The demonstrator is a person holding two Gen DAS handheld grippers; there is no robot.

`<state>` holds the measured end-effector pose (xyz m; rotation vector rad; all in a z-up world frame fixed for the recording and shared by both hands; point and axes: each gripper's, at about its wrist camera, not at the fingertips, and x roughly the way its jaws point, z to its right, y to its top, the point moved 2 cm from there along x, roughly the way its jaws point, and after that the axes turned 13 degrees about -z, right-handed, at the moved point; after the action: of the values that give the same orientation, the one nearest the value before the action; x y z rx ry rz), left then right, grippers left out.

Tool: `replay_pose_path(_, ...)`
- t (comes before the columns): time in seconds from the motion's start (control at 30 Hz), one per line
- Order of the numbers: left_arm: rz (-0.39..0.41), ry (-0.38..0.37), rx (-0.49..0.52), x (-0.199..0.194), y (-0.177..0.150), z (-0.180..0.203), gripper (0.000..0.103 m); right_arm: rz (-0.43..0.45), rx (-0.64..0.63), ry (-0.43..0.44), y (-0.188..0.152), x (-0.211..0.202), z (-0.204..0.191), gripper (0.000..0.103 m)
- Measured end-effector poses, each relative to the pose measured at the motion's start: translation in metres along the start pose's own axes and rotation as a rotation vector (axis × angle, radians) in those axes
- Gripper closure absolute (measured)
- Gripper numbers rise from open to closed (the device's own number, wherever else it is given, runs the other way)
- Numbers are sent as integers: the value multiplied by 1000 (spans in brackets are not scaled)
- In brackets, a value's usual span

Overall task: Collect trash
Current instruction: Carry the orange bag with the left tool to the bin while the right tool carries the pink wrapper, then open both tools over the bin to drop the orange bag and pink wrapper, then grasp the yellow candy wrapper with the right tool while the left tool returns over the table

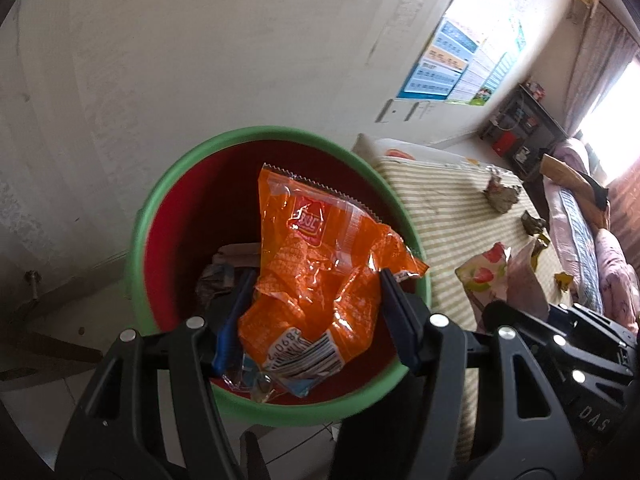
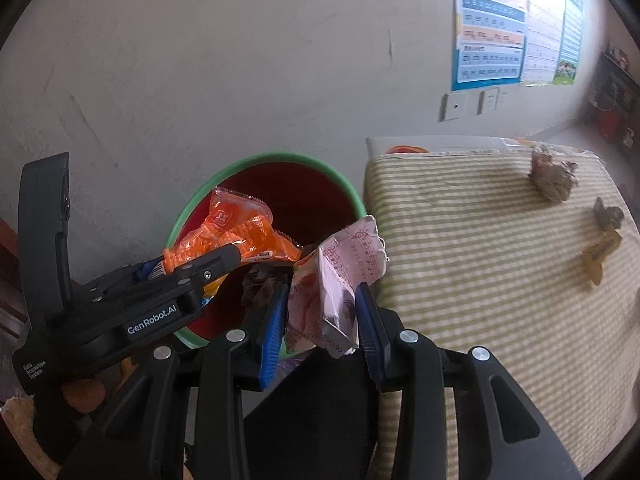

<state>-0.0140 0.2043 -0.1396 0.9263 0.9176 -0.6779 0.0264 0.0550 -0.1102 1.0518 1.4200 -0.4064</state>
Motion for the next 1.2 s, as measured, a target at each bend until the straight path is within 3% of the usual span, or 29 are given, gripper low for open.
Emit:
replay_pose_path(0.33, 10, 47, -34, 0, 4, -20, 40, -19, -24, 64, 16, 17, -13, 68)
replay_pose_path(0.47, -3, 54, -48, 3, 3, -22, 34, -13, -12, 91, 15, 17, -11, 54)
replay_pose_path(0.57, -16, 62, -57, 6, 2, -22, 32, 7, 34, 97, 12, 12, 5, 54)
replay_pose_path(0.73, -15, 76, -51, 6, 3, -18, 32, 87, 204, 2, 4, -10, 82, 49)
replay_pose_path(0.9, -11, 82, -34, 8, 5, -6, 32, 165, 562, -168, -13, -31, 218, 48)
replay_pose_path(1.0, -12, 75, -16, 10, 5, 4, 32, 165, 752, -207, -23, -28, 283, 46)
replay_pose_path(1.1, -24, 70, 14, 11, 4, 15, 32, 135, 821, -221, -21, -20, 318, 46)
replay_pose_path(1.2, -25, 71, 24, 10, 3, 19, 32, 118, 810, -228, -9, -8, 325, 46)
